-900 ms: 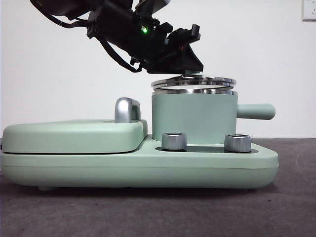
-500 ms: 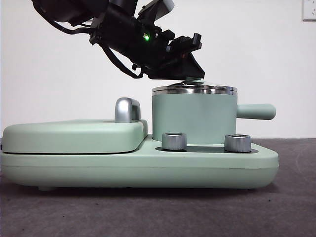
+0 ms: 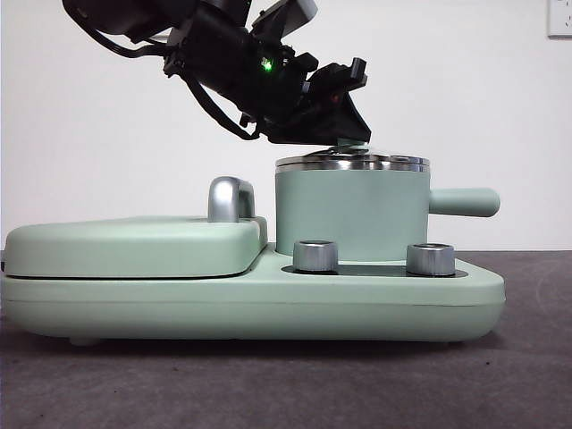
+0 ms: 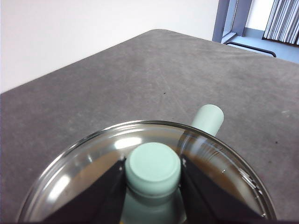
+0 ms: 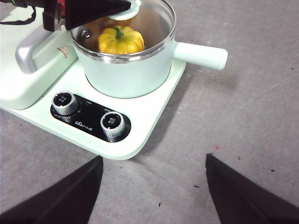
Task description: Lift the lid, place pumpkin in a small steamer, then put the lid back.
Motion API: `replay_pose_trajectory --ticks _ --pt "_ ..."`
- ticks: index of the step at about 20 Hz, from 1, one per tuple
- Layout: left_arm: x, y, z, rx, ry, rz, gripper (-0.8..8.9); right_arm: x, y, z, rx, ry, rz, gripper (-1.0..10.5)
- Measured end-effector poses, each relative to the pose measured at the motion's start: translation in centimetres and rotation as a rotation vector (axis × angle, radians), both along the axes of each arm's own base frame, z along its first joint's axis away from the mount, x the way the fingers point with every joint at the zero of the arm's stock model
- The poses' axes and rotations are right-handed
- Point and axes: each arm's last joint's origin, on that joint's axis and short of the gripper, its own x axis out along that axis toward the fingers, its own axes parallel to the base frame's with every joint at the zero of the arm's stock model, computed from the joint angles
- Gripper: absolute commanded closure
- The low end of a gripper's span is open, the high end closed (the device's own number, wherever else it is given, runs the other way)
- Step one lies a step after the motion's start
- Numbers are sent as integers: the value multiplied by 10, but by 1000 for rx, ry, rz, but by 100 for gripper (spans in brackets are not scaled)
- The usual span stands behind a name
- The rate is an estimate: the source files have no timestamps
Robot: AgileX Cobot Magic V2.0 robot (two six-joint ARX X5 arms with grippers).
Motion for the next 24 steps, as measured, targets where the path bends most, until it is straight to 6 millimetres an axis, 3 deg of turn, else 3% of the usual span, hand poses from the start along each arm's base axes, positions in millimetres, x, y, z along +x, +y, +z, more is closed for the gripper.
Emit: replay_pose_trajectory --ticks 5,8,15,21,24 --pt "-2 0 -1 -24 63 14 497 0 0 0 0 0 0 610" --pt "-8 7 10 -27 119 26 501 0 0 0 0 0 0 610" --pt "-32 49 51 22 226 92 501 0 0 0 0 0 0 610" --pt "-51 93 66 111 376 186 502 0 0 0 4 2 7 610" --pt "-63 112 75 93 364 220 502 0 0 0 4 2 7 610"
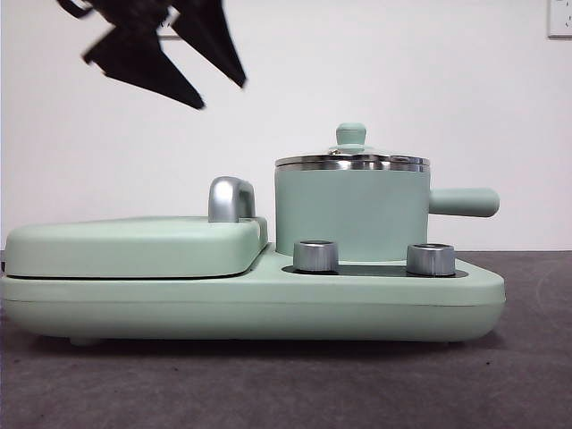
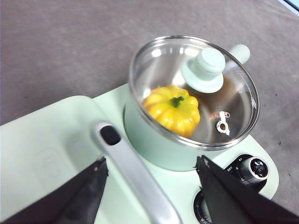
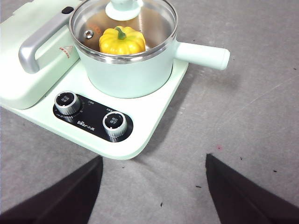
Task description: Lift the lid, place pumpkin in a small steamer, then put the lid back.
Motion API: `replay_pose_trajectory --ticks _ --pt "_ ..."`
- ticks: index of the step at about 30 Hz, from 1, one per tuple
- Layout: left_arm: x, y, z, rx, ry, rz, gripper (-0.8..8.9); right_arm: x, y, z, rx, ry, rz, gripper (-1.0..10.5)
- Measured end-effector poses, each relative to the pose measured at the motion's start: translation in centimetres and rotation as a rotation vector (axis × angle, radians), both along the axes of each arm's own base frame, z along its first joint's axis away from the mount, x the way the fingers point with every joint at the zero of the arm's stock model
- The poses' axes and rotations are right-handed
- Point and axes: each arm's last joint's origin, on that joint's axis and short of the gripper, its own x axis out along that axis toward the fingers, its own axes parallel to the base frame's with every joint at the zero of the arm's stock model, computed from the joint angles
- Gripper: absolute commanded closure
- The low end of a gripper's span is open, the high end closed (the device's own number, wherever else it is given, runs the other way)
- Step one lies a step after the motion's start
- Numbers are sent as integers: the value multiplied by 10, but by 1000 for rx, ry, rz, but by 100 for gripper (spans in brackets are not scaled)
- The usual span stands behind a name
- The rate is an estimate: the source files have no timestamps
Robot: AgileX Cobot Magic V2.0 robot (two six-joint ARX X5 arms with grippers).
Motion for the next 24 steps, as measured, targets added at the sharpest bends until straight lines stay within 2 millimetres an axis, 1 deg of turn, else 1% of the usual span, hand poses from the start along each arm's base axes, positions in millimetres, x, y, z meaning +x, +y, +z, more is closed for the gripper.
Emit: replay_pose_trajectory --ticks 1,5,8,13,19,24 --pt "-7 8 2 -8 -13 14 502 0 0 0 2 -4 0 610" --pt "-21 25 3 -6 -8 45 502 2 1 3 18 -30 1 610" --pt "-34 38 0 0 3 71 502 3 2 4 25 -42 0 610" --pt "-60 60 -9 10 23 114 503 9 6 3 25 -23 17 610" --pt "-92 79 -21 -22 25 157 505 21 15 2 41 6 69 610" --pt "-115 89 -31 -65 47 207 504 33 24 0 47 33 108 610"
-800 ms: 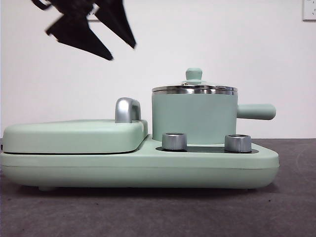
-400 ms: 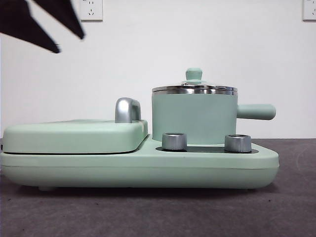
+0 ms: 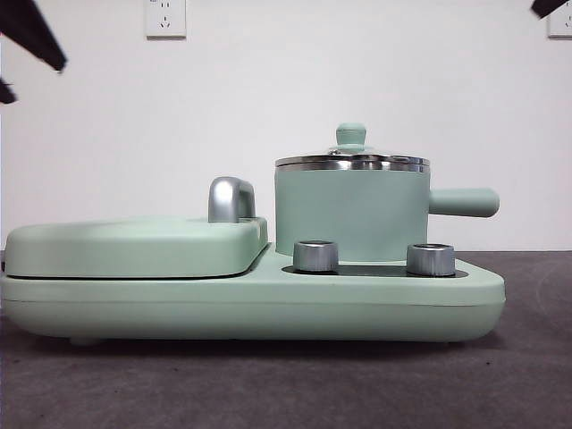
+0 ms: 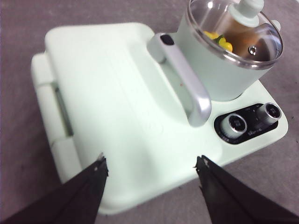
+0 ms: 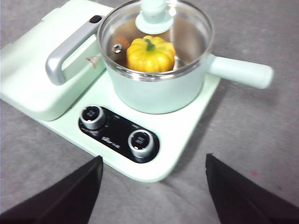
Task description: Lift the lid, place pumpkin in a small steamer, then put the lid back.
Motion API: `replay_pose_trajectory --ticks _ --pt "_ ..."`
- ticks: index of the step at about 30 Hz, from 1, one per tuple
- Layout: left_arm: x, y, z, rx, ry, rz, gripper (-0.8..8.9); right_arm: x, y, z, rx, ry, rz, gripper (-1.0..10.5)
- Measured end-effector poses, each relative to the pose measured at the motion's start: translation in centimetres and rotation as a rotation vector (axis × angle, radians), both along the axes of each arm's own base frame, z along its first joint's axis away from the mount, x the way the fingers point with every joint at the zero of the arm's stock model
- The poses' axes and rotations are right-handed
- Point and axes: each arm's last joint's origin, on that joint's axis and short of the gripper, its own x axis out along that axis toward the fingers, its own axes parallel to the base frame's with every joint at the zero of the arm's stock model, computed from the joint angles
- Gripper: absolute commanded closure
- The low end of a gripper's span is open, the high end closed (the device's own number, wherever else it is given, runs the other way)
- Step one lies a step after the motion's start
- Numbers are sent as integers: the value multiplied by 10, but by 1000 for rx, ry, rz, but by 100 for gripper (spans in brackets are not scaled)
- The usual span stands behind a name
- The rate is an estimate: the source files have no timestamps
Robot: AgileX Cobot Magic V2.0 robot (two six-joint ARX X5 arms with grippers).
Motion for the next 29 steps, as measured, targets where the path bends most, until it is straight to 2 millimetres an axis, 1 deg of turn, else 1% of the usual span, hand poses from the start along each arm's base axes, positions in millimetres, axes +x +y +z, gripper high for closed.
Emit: replay_pose_trajectory --ticks 4,8,9,10,11,12,13,29 --pt "-14 6 0 -28 16 22 504 11 8 -3 11 23 35 610" --pt "-20 8 1 -41 11 28 501 17 13 -7 -4 53 63 610" --pt "-20 8 1 -44 10 26 518 17 13 -8 -10 67 70 628" --pt "-20 8 1 -45 9 24 608 16 13 -10 -18 83 74 729" --pt "-20 8 2 -44 6 23 772 16 12 -11 -23 94 73 875" --pt "-20 8 2 -44 3 22 796 16 12 -11 -27 95 70 965" --pt "-20 8 2 -47 3 23 810 16 12 -10 -33 87 62 926" --pt "-23 9 3 -54 -9 24 807 18 13 -6 1 41 82 927"
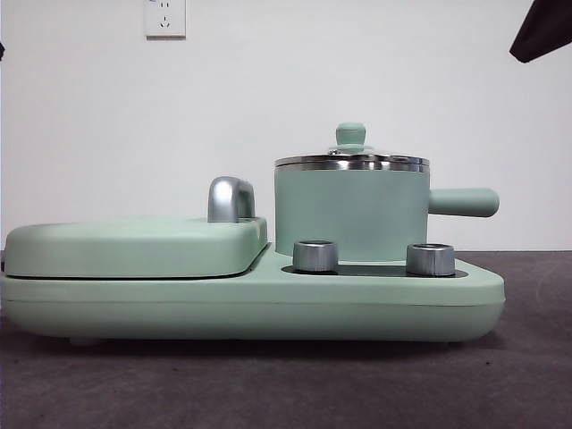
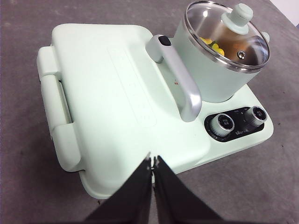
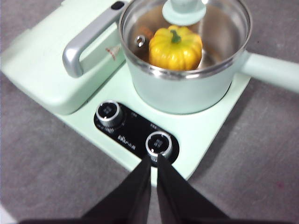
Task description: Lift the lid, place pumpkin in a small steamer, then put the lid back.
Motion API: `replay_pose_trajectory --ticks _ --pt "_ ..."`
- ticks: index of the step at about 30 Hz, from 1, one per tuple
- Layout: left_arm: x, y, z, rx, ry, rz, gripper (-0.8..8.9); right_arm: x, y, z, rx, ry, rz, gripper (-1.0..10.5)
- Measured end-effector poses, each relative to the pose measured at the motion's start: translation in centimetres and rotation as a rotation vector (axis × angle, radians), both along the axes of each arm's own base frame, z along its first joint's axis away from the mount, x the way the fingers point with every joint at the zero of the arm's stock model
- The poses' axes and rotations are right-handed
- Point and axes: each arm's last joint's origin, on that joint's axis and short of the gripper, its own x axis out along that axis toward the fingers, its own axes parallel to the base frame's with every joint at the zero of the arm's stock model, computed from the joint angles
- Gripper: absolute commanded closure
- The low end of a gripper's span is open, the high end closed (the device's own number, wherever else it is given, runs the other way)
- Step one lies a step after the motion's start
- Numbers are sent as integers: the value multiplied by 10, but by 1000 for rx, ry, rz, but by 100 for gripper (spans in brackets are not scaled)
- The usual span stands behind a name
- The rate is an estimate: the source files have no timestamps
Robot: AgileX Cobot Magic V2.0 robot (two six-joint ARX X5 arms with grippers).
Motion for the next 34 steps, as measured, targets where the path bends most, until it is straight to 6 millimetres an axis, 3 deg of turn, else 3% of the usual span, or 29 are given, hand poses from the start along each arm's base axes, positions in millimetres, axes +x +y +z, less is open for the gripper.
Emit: replay_pose_trajectory --ticks 6,9,17,23,26,34 --pt "-3 2 1 5 -22 -2 807 0 0 0 2 -4 0 927" --pt "-7 8 -8 40 -132 4 807 0 0 0 2 -4 0 927" --pt "-8 27 -73 56 -447 165 807 0 0 0 2 -4 0 927" --pt "-9 39 -121 73 -443 321 807 0 0 0 2 -4 0 927" --pt "-9 40 -136 78 -429 338 807 0 0 0 2 -4 0 927" --pt "-11 42 -136 78 -433 357 807 0 0 0 3 -4 0 927"
